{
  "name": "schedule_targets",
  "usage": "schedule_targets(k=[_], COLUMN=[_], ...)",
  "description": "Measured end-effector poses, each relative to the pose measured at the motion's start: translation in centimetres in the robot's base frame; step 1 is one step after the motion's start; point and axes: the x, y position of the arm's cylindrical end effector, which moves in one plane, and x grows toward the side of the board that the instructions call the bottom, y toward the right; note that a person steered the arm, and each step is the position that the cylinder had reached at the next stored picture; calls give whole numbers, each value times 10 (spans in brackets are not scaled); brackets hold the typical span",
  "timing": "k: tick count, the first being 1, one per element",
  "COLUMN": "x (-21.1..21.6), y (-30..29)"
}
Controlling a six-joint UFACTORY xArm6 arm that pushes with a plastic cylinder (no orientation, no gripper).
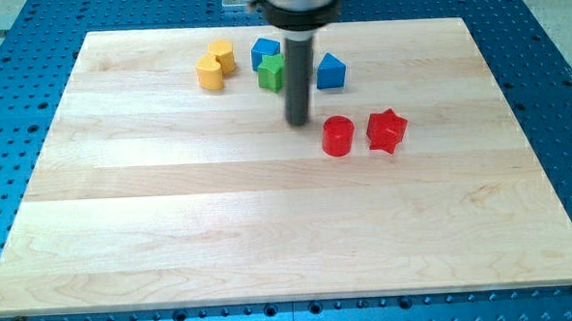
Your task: Move the yellow heart away from the yellow hexagon
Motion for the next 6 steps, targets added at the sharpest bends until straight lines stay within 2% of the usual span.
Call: schedule_targets(k=[1, 2, 3, 4, 5, 6], x=[33, -55, -109, -141, -123, -25], y=[-117, -169, -168, -114, -76, -91])
